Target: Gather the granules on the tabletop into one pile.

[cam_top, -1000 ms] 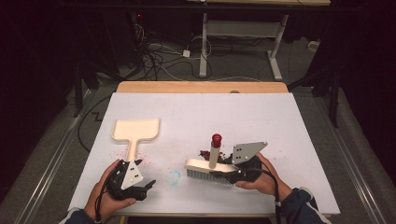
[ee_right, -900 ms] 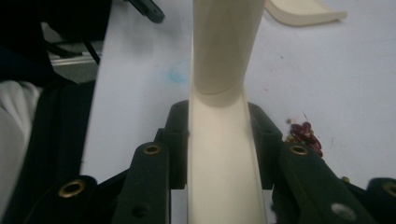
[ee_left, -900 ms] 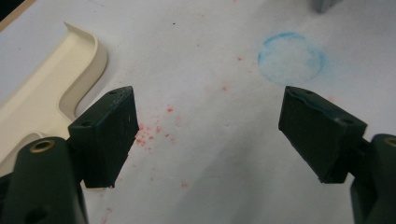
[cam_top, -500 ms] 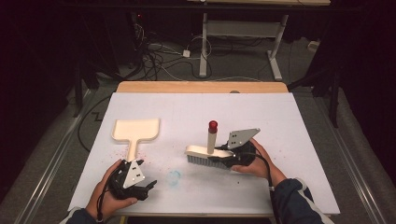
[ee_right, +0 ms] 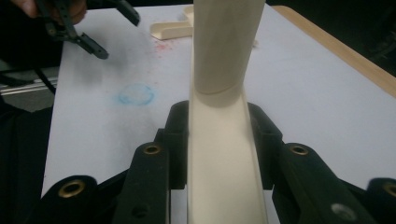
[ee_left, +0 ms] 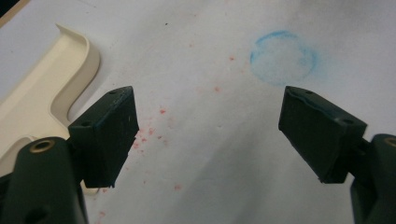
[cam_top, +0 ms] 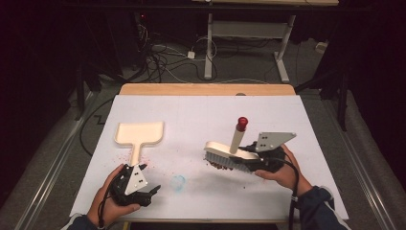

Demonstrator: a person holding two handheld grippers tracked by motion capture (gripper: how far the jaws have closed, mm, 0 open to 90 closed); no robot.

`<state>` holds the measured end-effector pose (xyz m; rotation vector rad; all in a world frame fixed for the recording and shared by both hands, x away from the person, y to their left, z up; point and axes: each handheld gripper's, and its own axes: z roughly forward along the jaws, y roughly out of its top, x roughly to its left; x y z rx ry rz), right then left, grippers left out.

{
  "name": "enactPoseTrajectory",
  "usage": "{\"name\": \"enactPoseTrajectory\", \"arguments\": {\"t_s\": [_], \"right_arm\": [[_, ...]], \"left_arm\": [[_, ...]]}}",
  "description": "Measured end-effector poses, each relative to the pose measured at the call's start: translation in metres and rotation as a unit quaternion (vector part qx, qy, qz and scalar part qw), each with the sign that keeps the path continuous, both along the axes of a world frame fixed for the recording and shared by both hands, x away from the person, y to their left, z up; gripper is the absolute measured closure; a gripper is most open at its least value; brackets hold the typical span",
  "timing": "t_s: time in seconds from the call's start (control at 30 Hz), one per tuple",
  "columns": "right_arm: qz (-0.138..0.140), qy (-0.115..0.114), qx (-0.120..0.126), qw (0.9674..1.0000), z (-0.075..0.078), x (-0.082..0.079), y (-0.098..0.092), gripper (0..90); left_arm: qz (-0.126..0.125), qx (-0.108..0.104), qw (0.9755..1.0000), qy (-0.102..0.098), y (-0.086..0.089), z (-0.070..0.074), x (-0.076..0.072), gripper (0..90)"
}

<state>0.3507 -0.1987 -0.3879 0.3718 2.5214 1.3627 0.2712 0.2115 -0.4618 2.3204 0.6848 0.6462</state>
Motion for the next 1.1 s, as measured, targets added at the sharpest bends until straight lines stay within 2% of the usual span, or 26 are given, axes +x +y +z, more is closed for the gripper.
{"name": "enactPoseTrajectory", "arguments": {"t_s": [0.07,0.17,0.3,0.33,0.4,0.47,0.6,0.7,0.73,0.87,0.97,1.03,1.1], "right_arm": [[-0.024,0.005,-0.005,0.9997,0.005,-0.008,-0.011,67.6],[-0.042,0.008,-0.014,0.999,0.008,-0.023,-0.027,67.6],[-0.001,0.02,0.006,0.9998,0.007,-0.045,-0.047,67.5],[0.017,0.021,0.007,0.9996,0.006,-0.049,-0.05,67.5],[0.055,0.031,0.005,0.998,0.0,-0.055,-0.053,67.5],[0.098,0.04,0.0,0.9944,-0.009,-0.056,-0.053,67.5],[0.152,0.06,-0.027,0.9861,-0.029,-0.046,-0.042,67.5],[0.176,0.075,-0.027,0.9812,-0.041,-0.033,-0.034,67.5],[0.181,0.077,-0.019,0.9802,-0.044,-0.028,-0.032,67.5],[0.18,0.081,-0.009,0.9803,-0.048,-0.005,-0.024,67.5],[0.179,0.076,-0.002,0.9808,-0.049,0.012,-0.012,67.5],[0.167,0.06,0.003,0.9841,-0.046,0.02,-0.003,67.5],[0.158,0.053,0.018,0.9858,-0.042,0.026,0.003,67.5]], "left_arm": [[0.0,-0.002,1.0,-0.002,0.001,0.001,0.0,18.9],[0.0,-0.002,1.0,-0.002,0.001,0.001,0.0,19.0],[-0.001,-0.003,1.0,-0.004,0.001,0.002,0.0,19.0],[-0.002,-0.001,1.0,-0.004,0.0,0.002,0.001,19.0],[-0.004,-0.001,1.0,-0.002,-0.002,0.001,0.001,19.0],[-0.007,0.001,1.0,-0.001,-0.004,0.001,0.002,19.0],[-0.01,0.003,0.9999,0.002,-0.006,0.0,0.004,19.0],[-0.01,0.003,0.9999,0.005,-0.006,-0.001,0.006,19.0],[-0.01,0.003,0.9999,0.006,-0.006,-0.002,0.007,19.0],[-0.01,0.003,0.9999,0.009,-0.006,-0.003,0.007,19.0],[-0.009,0.003,0.9999,0.01,-0.006,-0.003,0.006,19.0],[-0.008,0.002,0.9999,0.011,-0.006,-0.003,0.006,19.0],[-0.007,0.002,0.9999,0.011,-0.005,-0.003,0.006,19.0]]}}
